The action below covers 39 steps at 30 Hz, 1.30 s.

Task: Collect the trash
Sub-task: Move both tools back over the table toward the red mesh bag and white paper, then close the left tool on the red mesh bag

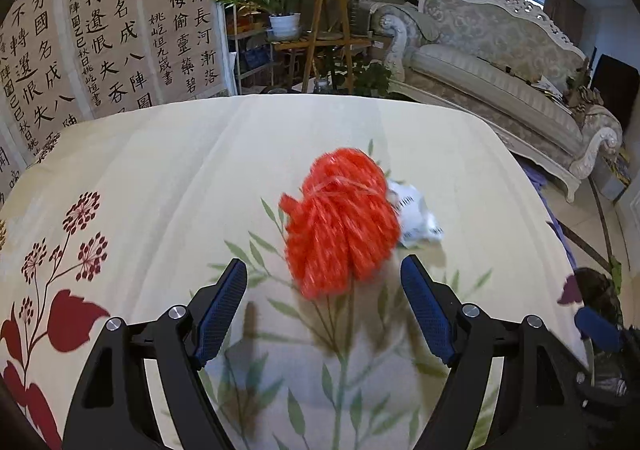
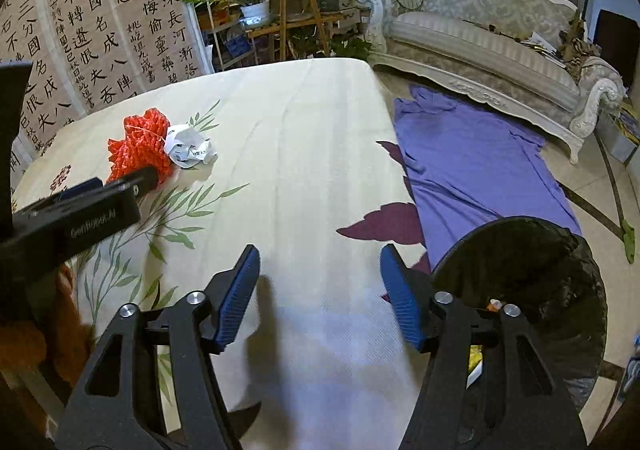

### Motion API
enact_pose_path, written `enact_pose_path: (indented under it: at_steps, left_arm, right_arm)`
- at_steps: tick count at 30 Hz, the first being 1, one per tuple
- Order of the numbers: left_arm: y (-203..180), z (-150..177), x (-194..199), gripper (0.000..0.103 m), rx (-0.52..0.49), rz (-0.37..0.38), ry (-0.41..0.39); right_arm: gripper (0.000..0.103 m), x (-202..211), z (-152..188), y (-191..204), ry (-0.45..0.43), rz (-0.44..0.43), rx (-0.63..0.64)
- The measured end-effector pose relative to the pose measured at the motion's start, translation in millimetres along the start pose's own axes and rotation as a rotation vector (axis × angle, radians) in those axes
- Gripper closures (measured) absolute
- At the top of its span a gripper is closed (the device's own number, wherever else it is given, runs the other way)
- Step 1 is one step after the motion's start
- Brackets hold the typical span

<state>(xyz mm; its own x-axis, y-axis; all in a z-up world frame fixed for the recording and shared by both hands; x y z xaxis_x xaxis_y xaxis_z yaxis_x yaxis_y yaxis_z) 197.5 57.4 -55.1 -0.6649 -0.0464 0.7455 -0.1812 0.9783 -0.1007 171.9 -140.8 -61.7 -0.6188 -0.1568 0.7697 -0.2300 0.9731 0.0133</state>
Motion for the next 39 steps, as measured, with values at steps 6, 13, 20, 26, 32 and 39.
enact_pose_path:
  at_steps: [6, 13, 20, 26, 32, 39]
  left_arm:
    - [9.6, -4.9, -6.6, 0.041, 0.026, 0.028, 0.021]
    - [18.9, -4.8, -5.2, 0.061, 0.049, 0.036, 0.034]
    - [23.7, -2.5, 0.1, 0.080, 0.018, 0.034, 0.025]
    - [32.1, 1.3, 5.0, 0.082, 0.026, 0.055, 0.031]
    - [32.1, 2.0, 15.4, 0.042, 0.025, 0.074, -0.013]
    - [26.3, -8.0, 6.7, 0.031, 0.025, 0.063, -0.016]
  right_arm:
    - [0.035, -2.8, -2.3, 5.2, 0.008, 0.008, 0.019]
    - [0.033, -5.3, -5.1, 7.0, 0.012, 0.012, 0.029]
    - [0.033, -11.5, -9.1, 20.1, 0.018, 0.012, 0.071]
    - [0.032, -18.6, -16.3, 34.5, 0.025, 0.015, 0.118]
    - [0.031, -19.6, -16.6, 35.5, 0.030, 0.006, 0.123]
    - [0.028, -21.0, -17.6, 36.8, 0.033, 0.001, 0.126]
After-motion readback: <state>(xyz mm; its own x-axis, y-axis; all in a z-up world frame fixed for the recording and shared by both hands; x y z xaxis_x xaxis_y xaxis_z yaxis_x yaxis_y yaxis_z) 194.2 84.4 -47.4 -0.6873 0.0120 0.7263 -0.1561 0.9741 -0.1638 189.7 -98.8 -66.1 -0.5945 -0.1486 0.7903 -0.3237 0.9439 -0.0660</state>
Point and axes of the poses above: each gripper's, at about its wrist camera, not at the fingertips, and x roughly against the way its jaws point, y to its left, z to its underside, the point moved 2 cm from there along -x, roughly the way its jaws point, and after that the axes turned 5 degrees about x, right-handed, at the moved point
